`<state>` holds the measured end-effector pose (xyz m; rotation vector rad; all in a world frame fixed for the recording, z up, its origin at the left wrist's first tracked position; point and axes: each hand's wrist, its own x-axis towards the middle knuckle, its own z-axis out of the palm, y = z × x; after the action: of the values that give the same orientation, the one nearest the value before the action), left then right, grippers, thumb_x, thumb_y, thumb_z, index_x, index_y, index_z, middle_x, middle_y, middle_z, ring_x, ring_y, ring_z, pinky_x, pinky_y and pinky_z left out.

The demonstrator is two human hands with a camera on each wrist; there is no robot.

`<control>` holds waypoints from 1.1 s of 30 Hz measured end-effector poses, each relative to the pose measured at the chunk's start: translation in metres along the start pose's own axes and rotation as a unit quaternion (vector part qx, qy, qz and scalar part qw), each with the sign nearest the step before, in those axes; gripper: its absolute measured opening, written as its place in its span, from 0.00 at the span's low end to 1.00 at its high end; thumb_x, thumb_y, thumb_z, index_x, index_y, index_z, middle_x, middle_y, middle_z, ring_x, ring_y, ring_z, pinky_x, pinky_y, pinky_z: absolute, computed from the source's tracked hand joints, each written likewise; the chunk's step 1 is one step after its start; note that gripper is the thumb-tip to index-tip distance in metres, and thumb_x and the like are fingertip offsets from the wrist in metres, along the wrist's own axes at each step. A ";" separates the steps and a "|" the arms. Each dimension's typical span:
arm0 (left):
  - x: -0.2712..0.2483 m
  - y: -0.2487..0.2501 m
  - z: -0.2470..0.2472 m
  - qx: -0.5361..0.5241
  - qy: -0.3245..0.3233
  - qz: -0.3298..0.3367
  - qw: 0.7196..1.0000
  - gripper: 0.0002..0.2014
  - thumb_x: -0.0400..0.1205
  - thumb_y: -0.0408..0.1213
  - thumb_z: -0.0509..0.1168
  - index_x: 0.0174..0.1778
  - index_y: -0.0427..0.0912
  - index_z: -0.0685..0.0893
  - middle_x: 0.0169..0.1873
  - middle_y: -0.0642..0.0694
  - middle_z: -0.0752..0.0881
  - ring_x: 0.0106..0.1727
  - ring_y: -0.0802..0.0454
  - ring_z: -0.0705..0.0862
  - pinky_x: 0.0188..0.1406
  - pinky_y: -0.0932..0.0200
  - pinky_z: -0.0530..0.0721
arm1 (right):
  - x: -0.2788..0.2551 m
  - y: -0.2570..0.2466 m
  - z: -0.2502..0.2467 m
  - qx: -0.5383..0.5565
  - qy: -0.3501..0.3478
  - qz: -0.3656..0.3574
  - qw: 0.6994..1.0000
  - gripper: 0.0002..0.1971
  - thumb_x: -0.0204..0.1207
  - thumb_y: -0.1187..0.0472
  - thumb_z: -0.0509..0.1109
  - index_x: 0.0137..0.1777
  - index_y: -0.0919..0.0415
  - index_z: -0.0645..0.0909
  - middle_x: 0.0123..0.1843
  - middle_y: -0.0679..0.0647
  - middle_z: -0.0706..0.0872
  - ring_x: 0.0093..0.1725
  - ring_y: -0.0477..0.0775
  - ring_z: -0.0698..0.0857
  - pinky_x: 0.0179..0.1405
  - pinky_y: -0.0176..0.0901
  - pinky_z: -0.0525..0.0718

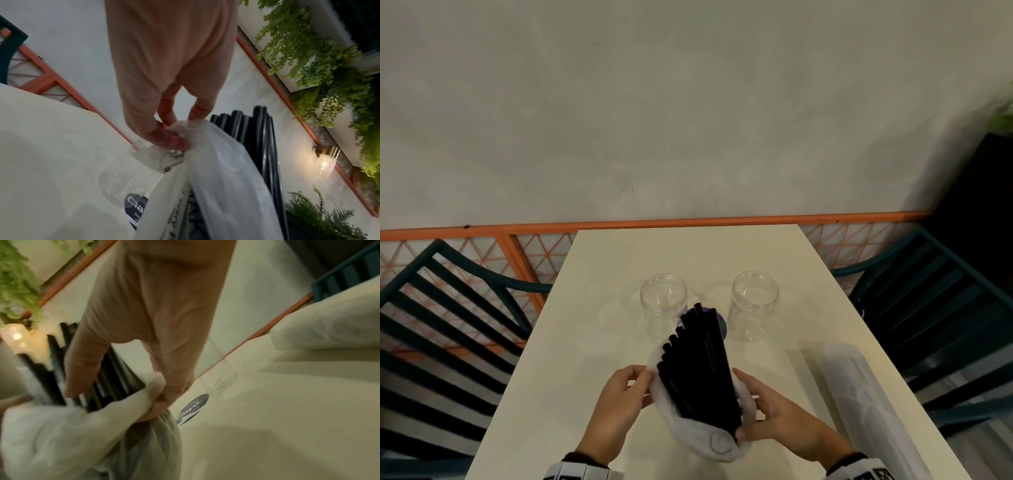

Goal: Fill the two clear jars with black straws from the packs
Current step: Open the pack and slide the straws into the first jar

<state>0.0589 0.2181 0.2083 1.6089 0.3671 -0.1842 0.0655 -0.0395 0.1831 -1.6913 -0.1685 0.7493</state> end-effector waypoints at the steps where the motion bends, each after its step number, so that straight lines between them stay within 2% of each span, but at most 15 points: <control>1: 0.001 -0.001 -0.001 -0.006 0.007 -0.006 1.000 0.12 0.83 0.34 0.56 0.45 0.33 0.84 0.49 0.34 0.86 0.45 0.47 0.86 0.41 0.61 0.83 | -0.001 0.001 -0.003 0.023 -0.001 0.003 1.000 0.48 0.58 0.57 0.83 0.77 0.47 0.60 0.73 0.45 0.74 0.70 0.46 0.76 0.66 0.42 0.78; 4: 0.002 -0.002 0.001 -0.032 0.013 -0.016 0.999 0.12 0.85 0.33 0.54 0.47 0.31 0.80 0.50 0.32 0.85 0.47 0.44 0.86 0.42 0.59 0.83 | 0.001 0.001 -0.005 0.003 0.032 -0.020 0.999 0.32 0.65 0.61 0.78 0.71 0.51 0.74 0.66 0.51 0.83 0.64 0.52 0.82 0.62 0.42 0.81; 6: -0.003 0.001 0.003 -0.042 0.009 -0.002 0.999 0.08 0.84 0.32 0.54 0.47 0.33 0.77 0.51 0.32 0.83 0.44 0.45 0.86 0.41 0.59 0.83 | 0.008 0.002 -0.002 -0.015 0.092 -0.032 0.995 0.22 0.66 0.62 0.76 0.61 0.54 0.80 0.58 0.54 0.87 0.57 0.55 0.85 0.52 0.38 0.83; 8: -0.006 0.004 0.006 -0.055 0.003 0.027 0.998 0.03 0.84 0.29 0.54 0.47 0.40 0.70 0.51 0.36 0.81 0.39 0.47 0.84 0.42 0.57 0.83 | 0.014 0.006 0.000 -0.017 0.160 -0.029 0.987 0.15 0.67 0.64 0.75 0.53 0.57 0.79 0.48 0.54 0.86 0.47 0.53 0.84 0.43 0.35 0.81; 11: -0.010 0.006 0.005 -0.041 -0.035 0.074 0.996 0.09 0.82 0.25 0.55 0.44 0.45 0.71 0.50 0.40 0.80 0.38 0.52 0.84 0.45 0.57 0.81 | 0.024 0.009 0.005 0.002 0.206 -0.019 0.978 0.11 0.70 0.68 0.73 0.46 0.56 0.75 0.41 0.55 0.80 0.40 0.53 0.80 0.37 0.40 0.78; 13: -0.013 0.004 0.003 -0.033 -0.081 0.087 0.992 0.11 0.75 0.24 0.61 0.45 0.45 0.77 0.56 0.40 0.79 0.45 0.54 0.83 0.47 0.60 0.80 | 0.029 0.009 0.006 0.023 0.208 -0.023 0.978 0.11 0.70 0.68 0.73 0.42 0.56 0.73 0.39 0.55 0.79 0.38 0.53 0.78 0.34 0.40 0.76; 15: -0.016 0.001 0.003 -0.026 -0.112 0.086 0.990 0.20 0.66 0.27 0.65 0.53 0.47 0.78 0.63 0.45 0.76 0.56 0.55 0.81 0.44 0.64 0.83 | 0.033 0.009 0.008 0.051 0.215 -0.024 0.975 0.11 0.69 0.67 0.73 0.39 0.58 0.71 0.38 0.55 0.77 0.36 0.53 0.76 0.32 0.40 0.75; 16: -0.016 0.001 0.004 -0.020 -0.110 0.089 0.990 0.22 0.66 0.28 0.67 0.55 0.48 0.77 0.63 0.47 0.75 0.59 0.55 0.80 0.42 0.66 0.84 | 0.035 0.010 0.010 0.062 0.220 -0.022 0.973 0.11 0.70 0.68 0.72 0.39 0.59 0.71 0.37 0.56 0.76 0.36 0.53 0.76 0.33 0.41 0.75; 18: -0.013 0.000 0.008 0.000 -0.060 0.101 0.993 0.21 0.69 0.24 0.73 0.53 0.48 0.78 0.61 0.48 0.76 0.58 0.53 0.80 0.39 0.68 0.85 | 0.035 0.009 0.013 0.068 0.221 -0.027 0.973 0.11 0.72 0.69 0.71 0.39 0.59 0.71 0.38 0.56 0.77 0.36 0.52 0.77 0.36 0.42 0.76; 20: -0.007 -0.002 0.012 0.018 0.009 0.105 0.994 0.20 0.69 0.25 0.74 0.50 0.49 0.79 0.58 0.47 0.77 0.54 0.49 0.83 0.40 0.63 0.83 | 0.030 0.005 0.017 0.076 0.179 -0.049 0.980 0.10 0.70 0.65 0.73 0.43 0.58 0.73 0.41 0.54 0.79 0.40 0.51 0.80 0.43 0.42 0.77; 23: 0.002 -0.003 0.013 0.000 0.048 0.082 0.995 0.17 0.66 0.30 0.77 0.46 0.47 0.80 0.56 0.38 0.81 0.49 0.42 0.85 0.44 0.55 0.82 | 0.023 -0.002 0.022 0.035 0.070 -0.075 0.994 0.29 0.59 0.59 0.81 0.58 0.56 0.72 0.56 0.50 0.81 0.54 0.45 0.83 0.53 0.40 0.83; 25: 0.002 -0.002 0.015 -0.011 0.057 0.064 0.996 0.20 0.61 0.38 0.81 0.42 0.47 0.78 0.54 0.34 0.80 0.47 0.41 0.85 0.44 0.53 0.82 | 0.021 -0.005 0.027 -0.035 0.054 -0.079 0.995 0.38 0.57 0.58 0.83 0.64 0.49 0.68 0.63 0.47 0.75 0.61 0.41 0.79 0.57 0.38 0.83; 27: 0.000 -0.002 0.018 -0.002 0.057 0.059 0.997 0.24 0.57 0.45 0.82 0.41 0.44 0.77 0.51 0.30 0.80 0.44 0.42 0.84 0.44 0.51 0.82 | 0.023 -0.006 0.030 -0.119 0.085 -0.085 0.986 0.39 0.61 0.56 0.81 0.69 0.46 0.64 0.65 0.42 0.70 0.63 0.38 0.74 0.56 0.32 0.82; 30: -0.009 0.004 0.019 0.006 0.019 0.070 0.997 0.18 0.65 0.38 0.79 0.42 0.38 0.78 0.48 0.28 0.82 0.40 0.47 0.83 0.40 0.57 0.79 | 0.027 -0.005 0.028 -0.186 0.119 -0.100 0.970 0.37 0.68 0.55 0.73 0.77 0.49 0.60 0.61 0.42 0.70 0.61 0.37 0.73 0.52 0.31 0.78; 33: -0.021 0.013 0.013 0.038 -0.040 0.107 0.993 0.10 0.67 0.34 0.77 0.39 0.46 0.84 0.48 0.38 0.85 0.37 0.52 0.86 0.39 0.63 0.82 | 0.026 -0.003 0.027 -0.196 0.135 -0.121 0.964 0.26 0.71 0.59 0.68 0.70 0.42 0.70 0.58 0.47 0.77 0.55 0.42 0.77 0.48 0.30 0.79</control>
<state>0.0454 0.2022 0.2267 1.6976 0.1252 -0.0988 0.0714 -0.0039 0.1737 -2.0829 -0.3438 0.3078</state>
